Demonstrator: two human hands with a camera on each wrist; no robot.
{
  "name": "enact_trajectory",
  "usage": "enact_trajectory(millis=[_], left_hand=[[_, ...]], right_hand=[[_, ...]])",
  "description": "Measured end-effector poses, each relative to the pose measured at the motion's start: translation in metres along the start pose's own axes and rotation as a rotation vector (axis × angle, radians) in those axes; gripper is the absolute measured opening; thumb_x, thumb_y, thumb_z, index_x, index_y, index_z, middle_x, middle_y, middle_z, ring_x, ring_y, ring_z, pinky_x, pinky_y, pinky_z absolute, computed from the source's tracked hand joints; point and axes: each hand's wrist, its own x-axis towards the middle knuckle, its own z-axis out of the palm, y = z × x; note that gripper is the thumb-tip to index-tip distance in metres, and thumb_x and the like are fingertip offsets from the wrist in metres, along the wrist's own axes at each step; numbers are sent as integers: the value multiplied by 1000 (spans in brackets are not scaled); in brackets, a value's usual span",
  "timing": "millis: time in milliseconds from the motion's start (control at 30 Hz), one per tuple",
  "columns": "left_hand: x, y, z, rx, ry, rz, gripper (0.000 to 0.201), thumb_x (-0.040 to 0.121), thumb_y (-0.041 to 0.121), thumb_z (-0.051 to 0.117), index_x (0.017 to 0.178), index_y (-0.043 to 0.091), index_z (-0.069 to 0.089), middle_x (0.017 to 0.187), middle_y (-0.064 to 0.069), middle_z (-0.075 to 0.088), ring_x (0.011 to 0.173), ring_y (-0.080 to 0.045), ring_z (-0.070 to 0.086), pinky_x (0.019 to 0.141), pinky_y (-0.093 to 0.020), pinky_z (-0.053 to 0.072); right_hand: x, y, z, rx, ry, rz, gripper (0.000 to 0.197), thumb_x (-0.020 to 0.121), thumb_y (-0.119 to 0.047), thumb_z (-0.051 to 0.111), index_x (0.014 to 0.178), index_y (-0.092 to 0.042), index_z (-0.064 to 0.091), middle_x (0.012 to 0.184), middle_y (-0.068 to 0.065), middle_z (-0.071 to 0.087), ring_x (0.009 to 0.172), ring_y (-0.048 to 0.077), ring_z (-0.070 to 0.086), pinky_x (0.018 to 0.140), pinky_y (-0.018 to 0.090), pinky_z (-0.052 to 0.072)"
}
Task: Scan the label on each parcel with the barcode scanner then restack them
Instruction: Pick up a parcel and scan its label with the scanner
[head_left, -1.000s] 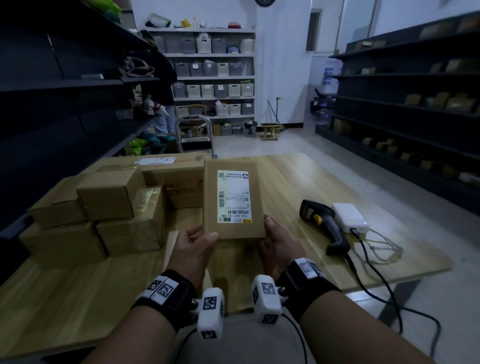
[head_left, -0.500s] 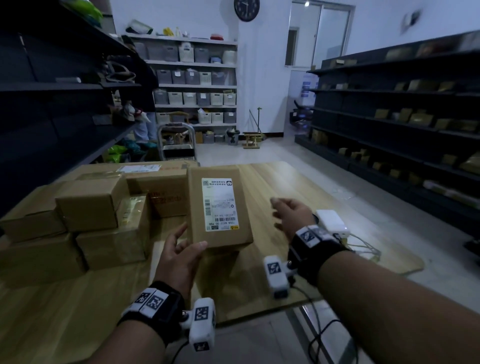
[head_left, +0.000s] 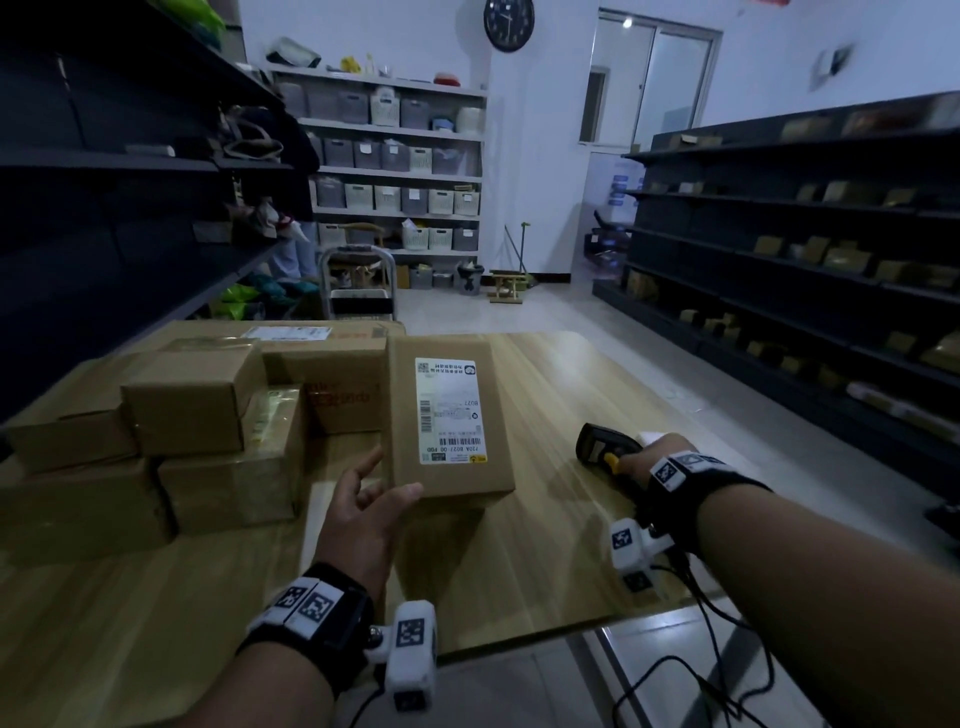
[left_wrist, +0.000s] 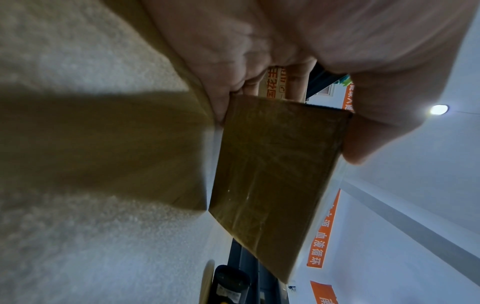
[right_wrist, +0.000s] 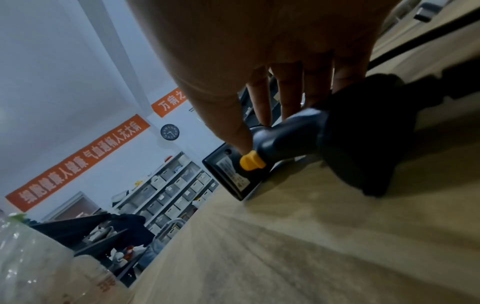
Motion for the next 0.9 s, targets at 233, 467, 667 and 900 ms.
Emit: enact_trajectory(millis=[233,467,667,900], left_hand=[[-3,3,3,69,-14,10,65,98,0,72,157,20,51,122,-17,77,84,-11,83,59,-20,63],[-3,5,1,42,8,-15,71,96,7,77,158,27,51,125,-14,78,94,-27,84,67,-33,68],[2,2,0,-50,22,-55,73,89,7,82,154,29,55,124,-16,81,104,-34,83,87,-51,67],[10,-6,-5,-85,23,-63,78,86,11,86,155,30,53,118,-12,84,113,-38,81,105,-65,60]], right_hand=[[-13,-2,-1,-50,15,-17,37,92,-43,78,99,-9,66,79,8,67,69,26,65,57,30,46],[-47,-28,-25,313,-22,-63,18,84,-18,84,93,-3,76,82,18,81,77,36,81,74,47,69],[-96,-70,-59,619,-89,-321,31,91,-4,77,114,-24,69,94,20,79,66,27,78,58,36,62],[-130,-105,-77,208,-153,-575,15,93,-17,77,98,-29,69,69,5,72,59,22,66,55,42,59]])
